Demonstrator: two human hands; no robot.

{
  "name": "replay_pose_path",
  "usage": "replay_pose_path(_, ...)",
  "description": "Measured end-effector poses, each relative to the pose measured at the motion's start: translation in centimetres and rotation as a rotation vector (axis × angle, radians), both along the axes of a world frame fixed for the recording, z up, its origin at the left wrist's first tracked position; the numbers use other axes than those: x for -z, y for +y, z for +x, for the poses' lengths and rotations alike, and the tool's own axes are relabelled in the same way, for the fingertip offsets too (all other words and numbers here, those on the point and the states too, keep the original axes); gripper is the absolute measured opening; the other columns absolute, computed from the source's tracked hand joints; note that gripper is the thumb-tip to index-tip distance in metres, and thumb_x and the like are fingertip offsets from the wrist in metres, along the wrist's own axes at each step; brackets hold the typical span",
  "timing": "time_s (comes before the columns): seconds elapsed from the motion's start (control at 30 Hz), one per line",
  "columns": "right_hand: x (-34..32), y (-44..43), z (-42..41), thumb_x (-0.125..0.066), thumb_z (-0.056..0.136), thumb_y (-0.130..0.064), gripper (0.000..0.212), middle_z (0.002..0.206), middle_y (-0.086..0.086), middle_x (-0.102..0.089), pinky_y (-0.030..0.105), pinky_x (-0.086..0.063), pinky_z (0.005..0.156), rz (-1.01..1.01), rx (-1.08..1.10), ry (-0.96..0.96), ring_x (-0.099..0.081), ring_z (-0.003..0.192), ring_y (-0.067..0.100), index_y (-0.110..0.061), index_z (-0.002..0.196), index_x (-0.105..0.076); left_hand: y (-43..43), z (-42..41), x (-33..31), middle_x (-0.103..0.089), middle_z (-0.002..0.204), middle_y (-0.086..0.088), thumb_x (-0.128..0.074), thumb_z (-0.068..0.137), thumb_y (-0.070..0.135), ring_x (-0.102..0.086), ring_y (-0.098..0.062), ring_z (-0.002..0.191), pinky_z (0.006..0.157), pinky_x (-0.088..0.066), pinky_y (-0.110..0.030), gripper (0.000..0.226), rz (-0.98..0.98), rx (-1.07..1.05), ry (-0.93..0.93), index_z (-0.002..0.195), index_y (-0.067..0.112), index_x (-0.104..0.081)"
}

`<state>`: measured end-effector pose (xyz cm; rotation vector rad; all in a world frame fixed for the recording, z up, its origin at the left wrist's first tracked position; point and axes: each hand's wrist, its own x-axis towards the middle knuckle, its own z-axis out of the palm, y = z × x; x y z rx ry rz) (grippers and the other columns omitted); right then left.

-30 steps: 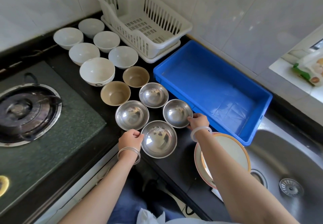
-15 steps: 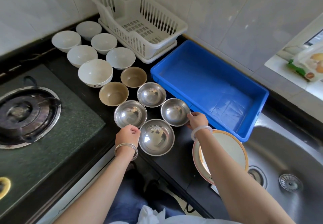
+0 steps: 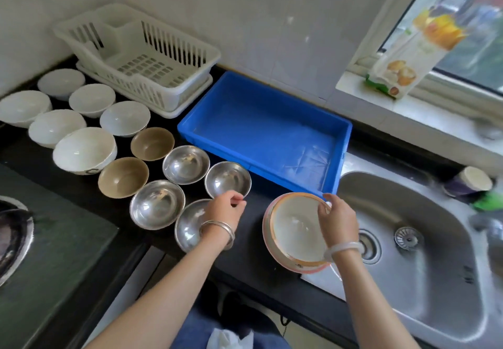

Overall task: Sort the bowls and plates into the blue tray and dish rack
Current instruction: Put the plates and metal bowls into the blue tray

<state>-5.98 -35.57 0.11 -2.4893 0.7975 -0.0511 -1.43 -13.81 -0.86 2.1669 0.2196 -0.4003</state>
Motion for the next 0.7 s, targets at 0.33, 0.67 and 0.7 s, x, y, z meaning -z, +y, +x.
replay_pose_path(0.33, 2.8, -2.0, -4.5, -0.048, 0.094, -0.02, 0.023, 0.097, 0.015, -0.07, 0.03, -0.035, 0.068, 0.214, 0.206, 0.062, -0.06, 0.092, 0.034, -0.008, 0.097, -0.067, -5.7, -1.0, 2.0, -0.067, 0.112, -0.004, -0.055, 0.087, 0.025, -0.06, -0.022, 0.105, 0.083, -0.044, -0.029, 0.029, 0.09, 0.304, 0.136, 0.114, 0.019, -0.063)
replay_pose_path(0.67, 2.8, 1.2, -6.2, -0.045, 0.096, -0.023, 0.024, 0.076, 0.007, -0.062, 0.029, -0.036, 0.06, 0.288, 0.378, 0.059, -0.055, 0.071, 0.024, -0.009, 0.087, -0.063, -5.3, 0.9, 2.3, -0.065, 0.094, 0.001, -0.053, 0.089, 0.02, -0.053, -0.011, 0.083, 0.071, -0.04, -0.025, 0.023, 0.102, 0.389, 0.083, 0.109, 0.017, -0.064)
replay_pose_path(0.7, 2.8, 1.7, -6.3, -0.046, 0.096, -0.023, 0.024, 0.078, 0.007, -0.063, 0.028, -0.037, 0.058, 0.33, 0.4, 0.056, -0.054, 0.071, 0.023, -0.009, 0.088, -0.064, -5.1, 1.2, 2.2, -0.066, 0.097, 0.001, -0.053, 0.089, 0.02, -0.054, -0.011, 0.084, 0.072, -0.041, -0.026, 0.024, 0.109, 0.401, 0.074, 0.11, 0.018, -0.064)
